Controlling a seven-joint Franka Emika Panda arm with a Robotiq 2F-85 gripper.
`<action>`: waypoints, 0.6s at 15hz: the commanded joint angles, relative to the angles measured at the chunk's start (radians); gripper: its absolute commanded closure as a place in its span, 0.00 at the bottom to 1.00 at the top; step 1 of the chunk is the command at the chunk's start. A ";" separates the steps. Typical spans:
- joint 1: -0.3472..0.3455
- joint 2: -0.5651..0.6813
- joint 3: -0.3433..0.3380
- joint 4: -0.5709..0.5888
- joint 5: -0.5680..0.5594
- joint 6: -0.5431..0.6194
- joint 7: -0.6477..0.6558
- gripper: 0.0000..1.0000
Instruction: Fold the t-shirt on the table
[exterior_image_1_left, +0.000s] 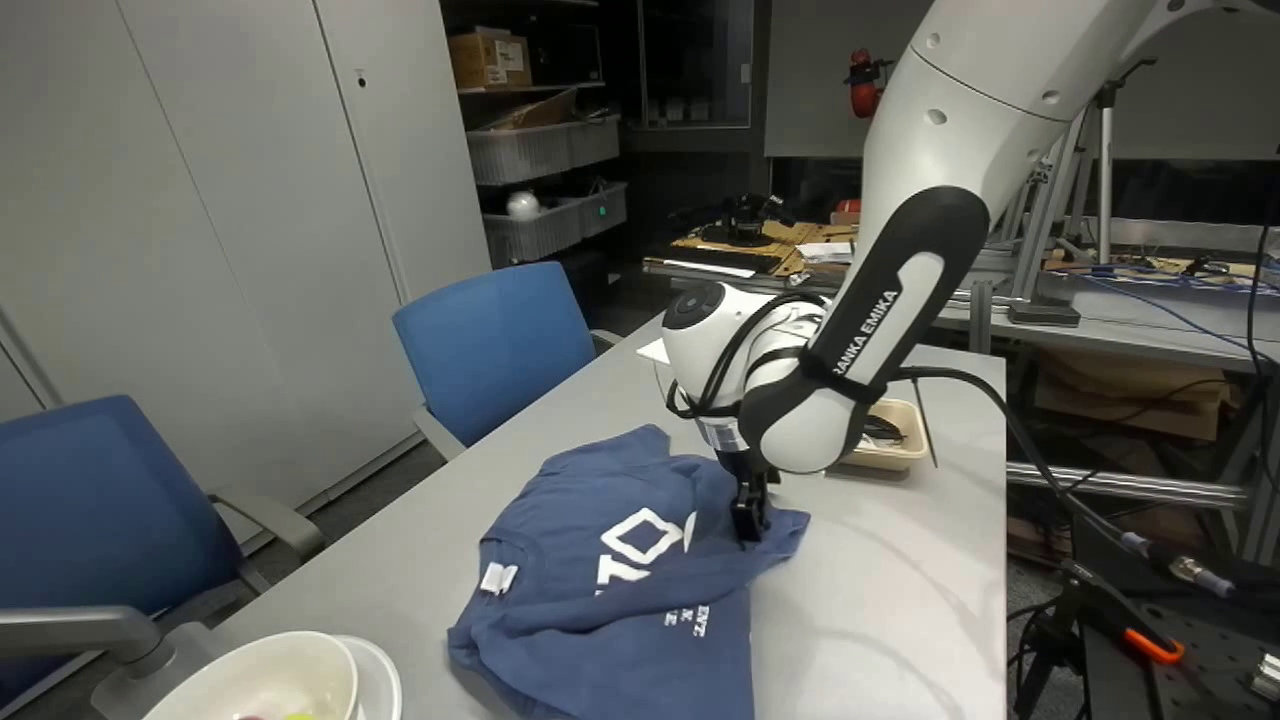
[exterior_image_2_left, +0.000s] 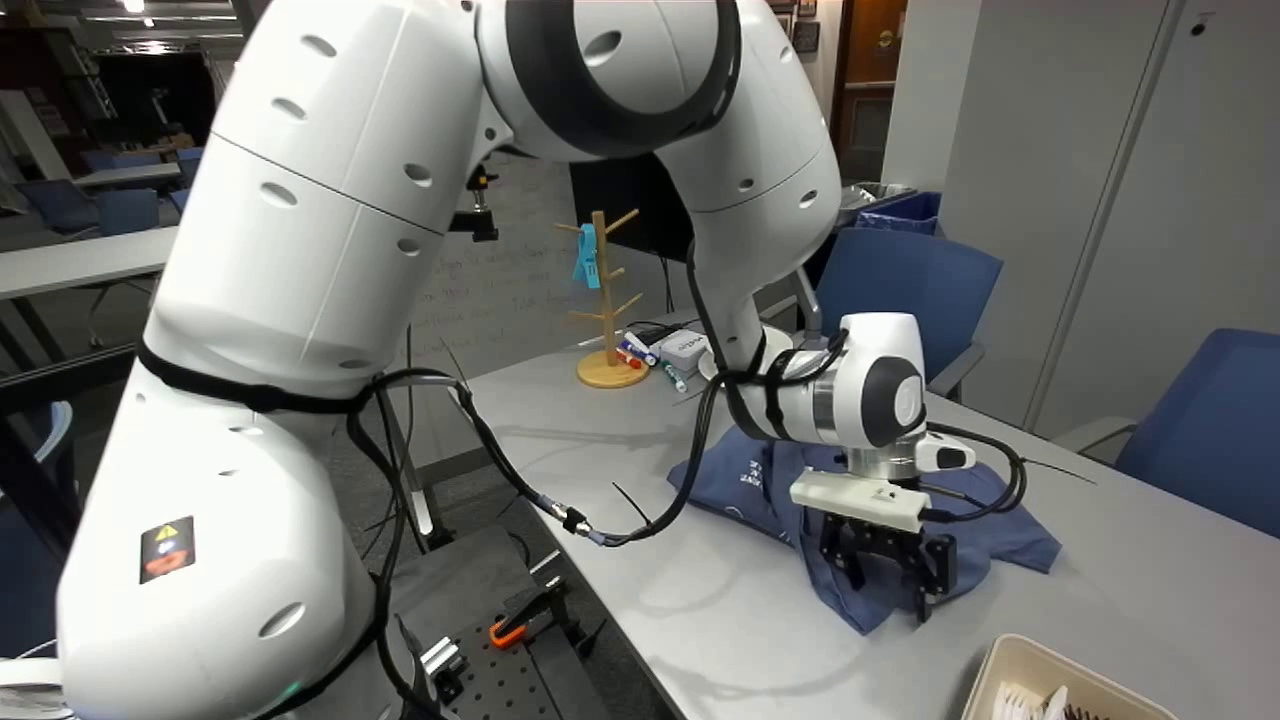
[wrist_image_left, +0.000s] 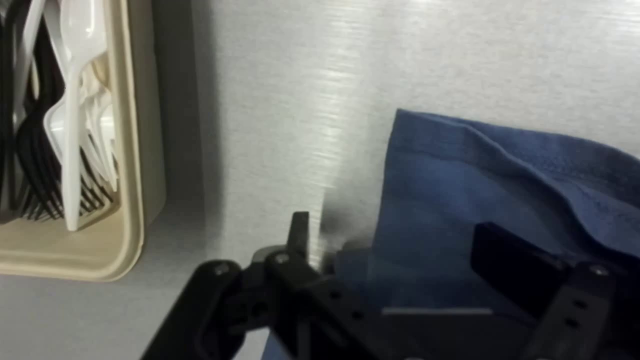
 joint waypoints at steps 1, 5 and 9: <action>-0.022 0.020 0.039 -0.009 0.071 -0.004 -0.050 0.37; -0.034 0.021 0.049 -0.001 0.119 -0.017 -0.068 0.56; -0.036 0.004 0.042 -0.007 0.124 -0.028 -0.059 0.80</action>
